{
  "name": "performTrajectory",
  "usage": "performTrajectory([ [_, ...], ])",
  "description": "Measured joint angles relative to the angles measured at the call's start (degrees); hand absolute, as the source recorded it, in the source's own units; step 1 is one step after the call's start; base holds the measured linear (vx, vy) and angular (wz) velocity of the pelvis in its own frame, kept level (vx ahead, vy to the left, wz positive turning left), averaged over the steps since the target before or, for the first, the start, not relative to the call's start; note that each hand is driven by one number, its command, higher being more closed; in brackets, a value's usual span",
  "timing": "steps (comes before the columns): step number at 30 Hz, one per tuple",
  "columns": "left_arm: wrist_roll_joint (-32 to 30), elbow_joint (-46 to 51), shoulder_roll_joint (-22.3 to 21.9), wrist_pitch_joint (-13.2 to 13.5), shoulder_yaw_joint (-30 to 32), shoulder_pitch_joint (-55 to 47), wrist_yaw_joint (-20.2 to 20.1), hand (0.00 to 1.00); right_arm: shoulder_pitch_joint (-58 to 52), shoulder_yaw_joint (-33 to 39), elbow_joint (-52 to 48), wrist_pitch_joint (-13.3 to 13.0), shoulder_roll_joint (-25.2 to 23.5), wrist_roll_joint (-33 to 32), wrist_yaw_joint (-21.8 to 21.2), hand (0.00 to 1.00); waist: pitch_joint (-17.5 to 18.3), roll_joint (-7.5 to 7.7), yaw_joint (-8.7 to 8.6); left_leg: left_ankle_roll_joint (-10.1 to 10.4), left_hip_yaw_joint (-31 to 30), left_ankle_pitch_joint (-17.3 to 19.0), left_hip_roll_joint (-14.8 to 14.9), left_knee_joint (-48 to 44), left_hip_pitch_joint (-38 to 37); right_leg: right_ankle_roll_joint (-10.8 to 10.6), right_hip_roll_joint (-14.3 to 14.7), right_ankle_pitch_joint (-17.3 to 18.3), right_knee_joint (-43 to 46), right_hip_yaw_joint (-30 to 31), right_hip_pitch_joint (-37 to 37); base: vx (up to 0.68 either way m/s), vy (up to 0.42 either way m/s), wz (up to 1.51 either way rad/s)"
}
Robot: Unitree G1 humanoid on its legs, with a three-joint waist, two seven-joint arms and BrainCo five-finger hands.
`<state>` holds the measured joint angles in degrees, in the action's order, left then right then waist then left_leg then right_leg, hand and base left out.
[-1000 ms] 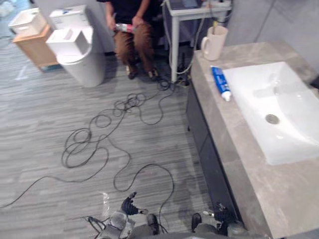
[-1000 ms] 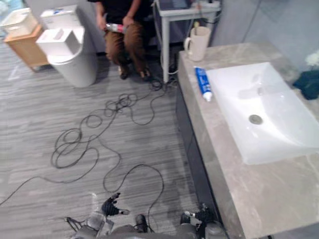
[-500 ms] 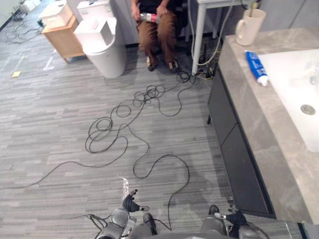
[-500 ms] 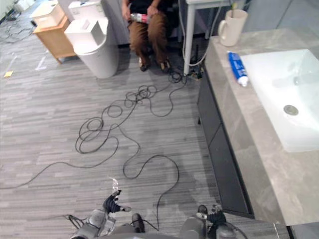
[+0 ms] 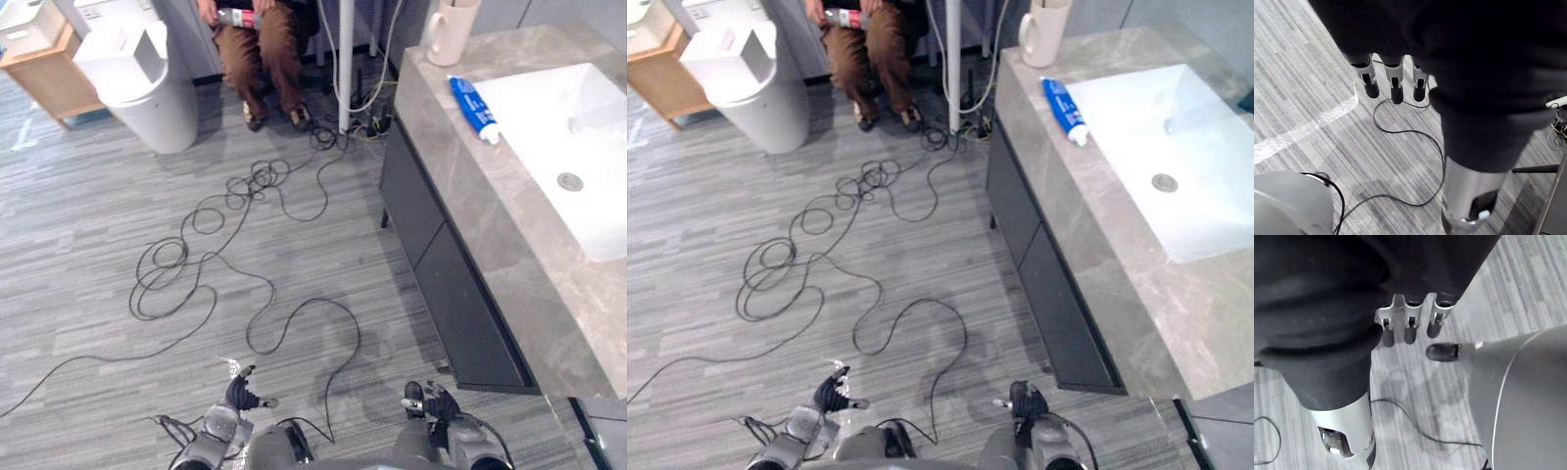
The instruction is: Organize washtable
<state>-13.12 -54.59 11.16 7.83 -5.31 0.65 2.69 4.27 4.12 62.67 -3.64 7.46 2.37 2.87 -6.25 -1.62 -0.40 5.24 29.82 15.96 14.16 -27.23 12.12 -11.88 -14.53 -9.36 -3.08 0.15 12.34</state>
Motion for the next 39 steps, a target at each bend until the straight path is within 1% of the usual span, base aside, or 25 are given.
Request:
performTrajectory([
  [2,0.00,0.08,-0.02,0.06,0.13,0.75,-0.01,0.00,0.02,-0.67,0.05,0.05,0.37,-0.02,0.05,0.00,-0.08,-0.05,0.17,0.06,-0.11,1.00,0.96,-1.79,0.35,0.11,0.53,-0.10,0.06,0.00,0.00,0.03,-0.009,-0.17],
  [6,0.00,0.19,-0.07,0.18,0.48,2.51,0.04,0.00,0.42,-0.63,-0.04,0.07,0.90,-0.09,0.55,0.00,-0.36,-0.25,-0.13,-0.65,-0.67,4.00,2.46,-5.90,2.83,-0.01,1.08,-0.81,0.88,0.35,1.69,-0.04,0.032,-0.15],
  [8,0.00,0.26,0.20,0.22,0.42,3.34,0.12,0.00,1.24,-0.67,-0.10,0.04,0.69,-0.58,0.64,0.00,-0.58,-0.33,0.20,-1.01,0.23,4.74,3.34,-6.84,4.83,1.56,1.91,-4.05,1.19,1.34,4.91,-0.10,0.088,-0.38],
  [9,0.00,0.26,0.31,0.23,0.40,3.42,0.13,0.00,1.52,-0.67,-0.10,0.04,0.53,-0.95,0.62,0.00,-0.78,-0.52,0.25,-1.19,0.60,4.84,3.69,-6.74,5.36,2.93,2.38,-5.57,1.19,1.28,5.94,-0.10,0.110,-0.38],
  [10,-0.02,0.26,0.53,0.21,0.39,3.46,0.12,0.00,1.52,-0.76,-0.14,0.06,0.22,-1.74,0.62,0.00,-1.49,-0.54,0.18,-1.26,1.32,4.84,3.84,-6.33,5.05,4.81,2.83,-7.11,1.05,0.94,6.29,-0.10,0.137,-0.34],
  [11,-0.11,0.27,0.77,0.20,0.40,3.36,0.11,0.00,1.28,-0.90,-0.14,0.09,-0.04,-1.81,0.62,0.00,-1.67,-0.29,0.18,-1.40,2.12,4.73,3.72,-5.41,4.31,5.66,3.02,-7.81,1.05,0.55,6.50,-0.06,0.119,-0.35],
  [12,-0.15,0.27,1.07,0.16,0.45,3.12,0.11,0.00,1.16,-1.44,-0.23,0.10,-0.24,-1.81,0.62,0.00,-1.99,-0.20,0.23,-2.02,3.63,4.15,3.87,-4.13,3.15,5.86,3.60,-7.71,1.49,0.03,6.64,-0.05,0.091,-0.40],
  [13,-0.41,0.23,1.33,0.03,0.45,2.58,0.08,0.00,1.07,-2.84,-1.11,0.07,-0.19,-1.80,0.62,0.00,-2.35,-0.34,0.20,-1.86,5.03,2.75,3.93,-1.40,1.76,6.23,5.25,-4.15,5.47,0.22,7.35,-0.03,0.055,-0.35],
  [14,-0.49,0.24,1.35,-0.05,0.44,2.53,0.08,0.00,0.79,-3.00,-1.38,-0.09,-0.19,-1.81,0.61,0.00,-2.45,-0.41,0.14,-1.52,5.44,1.79,3.87,0.44,0.71,6.85,6.55,-1.71,8.06,0.24,7.59,0.01,0.035,-0.35],
  [15,-0.54,0.25,1.47,-0.05,0.43,2.46,0.07,0.00,0.18,-3.22,-1.37,-0.20,-0.27,-1.84,0.60,0.00,-2.46,-0.33,0.29,-0.52,6.37,-0.47,3.27,4.51,-1.54,7.52,9.17,1.78,11.28,0.18,7.61,0.06,0.012,-0.42],
  [16,-0.72,0.27,1.61,-0.04,0.45,2.25,0.08,0.00,-0.14,-3.26,-1.30,-0.50,-0.28,-2.06,0.60,0.00,-2.54,0.29,0.73,0.38,7.00,-2.14,2.01,7.98,-3.82,8.59,10.10,2.63,11.11,0.02,7.19,0.07,-0.004,-0.47],
  [17,-0.94,0.27,1.64,-0.05,0.44,2.04,0.06,0.00,-0.19,-3.23,-1.30,-0.73,-0.28,-2.13,0.60,0.00,-2.53,0.51,0.67,0.86,7.52,-2.76,1.74,9.21,-4.66,8.32,10.31,3.40,10.95,0.61,7.00,0.09,-0.092,-0.35],
  [19,-1.11,0.47,0.98,-0.05,0.41,1.98,-0.03,0.00,-0.61,-2.62,-1.09,-1.08,-0.21,-2.37,0.59,0.00,-2.80,0.99,-0.26,2.47,7.49,-4.50,1.49,11.54,-6.04,8.08,11.00,7.21,10.66,2.29,6.37,0.11,-0.201,-0.09],
  [20,-1.11,0.49,0.56,-0.04,0.36,2.02,-0.10,0.00,-0.64,-2.14,-1.10,-1.09,-0.18,-2.38,0.60,0.00,-2.95,0.65,-0.36,2.45,6.83,-5.00,1.72,12.45,-6.30,8.31,11.58,7.22,10.66,2.26,6.35,0.10,-0.193,-0.13],
  [21,-1.11,0.49,-0.20,-0.03,0.31,2.11,-0.21,0.00,-0.91,-1.59,-1.06,-1.07,-0.16,-2.39,0.61,0.00,-3.15,0.29,-0.44,3.16,5.52,-5.77,1.83,14.62,-7.42,8.92,12.32,7.61,10.66,2.08,5.88,0.08,-0.159,-0.18],
  [22,-1.10,0.48,-0.79,0.00,0.20,2.40,-0.22,0.00,-1.37,-0.94,-1.07,-1.08,-0.23,-2.39,0.59,0.00,-3.16,0.24,-0.45,3.29,4.59,-6.83,1.84,16.70,-8.61,9.52,13.09,7.99,10.70,1.84,5.40,0.08,-0.142,-0.11],
  [25,-1.05,0.82,-1.23,0.26,-1.43,3.32,-0.28,0.00,-2.06,1.20,-0.99,-1.03,-0.13,-2.37,0.68,0.00,-3.16,0.16,-0.47,3.95,3.32,-9.05,1.68,20.55,-11.02,10.43,13.92,8.62,10.63,1.04,3.91,0.07,-0.100,0.09],
  [26,-1.02,0.72,-1.35,0.24,-1.42,3.29,-0.34,0.00,-2.15,2.13,-1.01,-1.03,-0.19,-2.35,0.66,0.00,-3.17,0.09,-0.46,4.38,3.29,-9.68,1.55,21.44,-12.00,10.59,13.98,8.77,10.59,0.84,3.19,0.05,-0.032,0.10],
  [29,-1.07,0.49,-1.42,0.21,-1.43,2.82,-1.20,0.00,-2.49,2.88,-1.03,-1.06,-0.23,-2.37,0.58,0.00,-3.10,-0.15,-0.44,4.42,3.18,-10.90,0.61,23.39,-14.05,10.39,13.69,9.42,10.58,0.10,1.27,0.01,-0.006,0.18],
  [31,-1.09,0.36,-1.39,0.10,-1.42,2.63,-1.31,0.00,-2.48,2.89,-1.03,-1.06,-0.45,-2.34,0.50,0.00,-3.00,-0.29,-0.04,4.25,3.02,-11.13,0.10,23.64,-14.05,10.38,13.19,9.41,10.31,-0.04,1.00,-0.03,0.027,0.13],
  [34,-1.08,-0.05,-1.43,-0.12,-1.42,2.46,-1.38,0.00,-2.70,2.97,-0.91,-1.06,-0.51,-2.32,0.48,0.00,-2.68,-0.65,-0.23,3.88,2.23,-12.76,-1.06,25.83,-14.30,10.26,12.38,9.33,9.74,-0.82,0.71,-0.03,0.010,0.17],
  [36,-1.08,-0.17,-1.49,-0.13,-1.43,2.44,-1.39,0.00,-3.39,3.30,-0.90,-1.05,-0.51,-2.32,0.50,0.00,-2.39,-1.11,-0.25,3.87,1.55,-13.30,-1.15,27.20,-14.82,10.19,12.40,9.28,9.18,-1.79,-0.01,-0.03,-0.005,0.22],
  [39,-1.08,-0.24,-1.51,-0.11,-1.38,1.83,-1.40,0.00,-3.82,4.32,-0.60,-1.06,-0.54,-2.30,0.62,0.00,-2.04,-1.18,-0.22,3.86,1.04,-13.59,-1.15,27.75,-15.73,10.06,12.45,9.16,8.51,-2.23,-1.26,-0.01,-0.007,0.08],
])
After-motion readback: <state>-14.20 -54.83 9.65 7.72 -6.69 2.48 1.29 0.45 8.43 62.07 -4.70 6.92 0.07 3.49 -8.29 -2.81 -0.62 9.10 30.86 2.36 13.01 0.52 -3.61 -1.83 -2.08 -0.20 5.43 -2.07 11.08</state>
